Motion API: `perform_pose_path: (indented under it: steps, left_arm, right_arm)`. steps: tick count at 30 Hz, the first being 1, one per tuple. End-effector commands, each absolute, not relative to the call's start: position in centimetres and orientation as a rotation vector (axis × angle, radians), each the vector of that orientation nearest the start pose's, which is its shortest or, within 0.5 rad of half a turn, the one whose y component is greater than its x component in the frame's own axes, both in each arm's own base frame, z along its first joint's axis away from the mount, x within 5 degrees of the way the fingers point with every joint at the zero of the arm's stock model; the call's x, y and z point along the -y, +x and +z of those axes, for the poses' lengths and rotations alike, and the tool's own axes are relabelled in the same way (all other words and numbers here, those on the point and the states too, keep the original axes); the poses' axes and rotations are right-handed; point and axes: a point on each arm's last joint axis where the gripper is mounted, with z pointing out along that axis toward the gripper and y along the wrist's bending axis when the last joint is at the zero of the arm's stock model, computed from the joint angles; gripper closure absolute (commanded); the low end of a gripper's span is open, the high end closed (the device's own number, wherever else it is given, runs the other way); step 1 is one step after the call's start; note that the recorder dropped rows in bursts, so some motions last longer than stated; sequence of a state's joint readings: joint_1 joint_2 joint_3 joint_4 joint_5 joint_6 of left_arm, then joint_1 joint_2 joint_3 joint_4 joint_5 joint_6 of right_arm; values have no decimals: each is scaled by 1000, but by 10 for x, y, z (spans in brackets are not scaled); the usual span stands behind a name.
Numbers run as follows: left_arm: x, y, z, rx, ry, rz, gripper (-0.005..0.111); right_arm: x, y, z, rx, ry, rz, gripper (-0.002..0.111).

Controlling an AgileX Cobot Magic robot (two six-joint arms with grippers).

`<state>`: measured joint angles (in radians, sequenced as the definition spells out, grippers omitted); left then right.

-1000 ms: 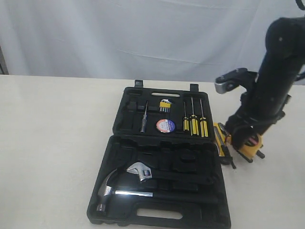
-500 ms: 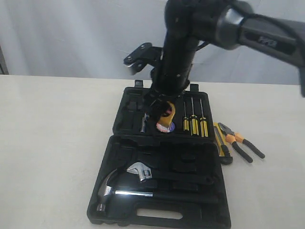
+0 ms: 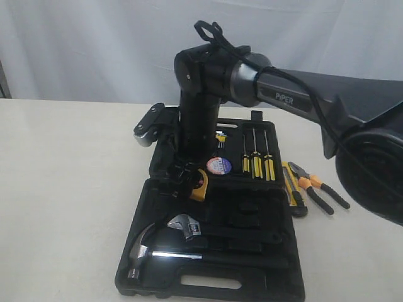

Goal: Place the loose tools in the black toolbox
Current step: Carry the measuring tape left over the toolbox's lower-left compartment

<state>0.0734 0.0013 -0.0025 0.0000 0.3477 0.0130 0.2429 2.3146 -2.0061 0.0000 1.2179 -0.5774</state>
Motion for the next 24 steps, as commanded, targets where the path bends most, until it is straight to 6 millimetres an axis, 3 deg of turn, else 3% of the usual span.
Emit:
perform_pose_path:
  steps: [1, 6, 12, 17, 24]
  left_arm:
    - [-4, 53, 182, -1825, -56, 53, 107]
    - [-4, 53, 182, -1825, -56, 53, 107]
    - [-4, 53, 182, -1825, -56, 53, 107]
    - [-4, 53, 182, -1825, -56, 53, 107]
    - [-4, 53, 182, -1825, -56, 53, 107]
  right_arm:
    - [-126, 468, 187, -2680, -1251, -29, 66]
    - [-134, 470, 189, -2603, -1270, 60, 66]
    - [-141, 472, 166, -2609, -1324, 79, 66]
    - [-156, 473, 164, -2541, -1361, 68, 66]
    - [-158, 474, 143, -2573, -1378, 79, 66]
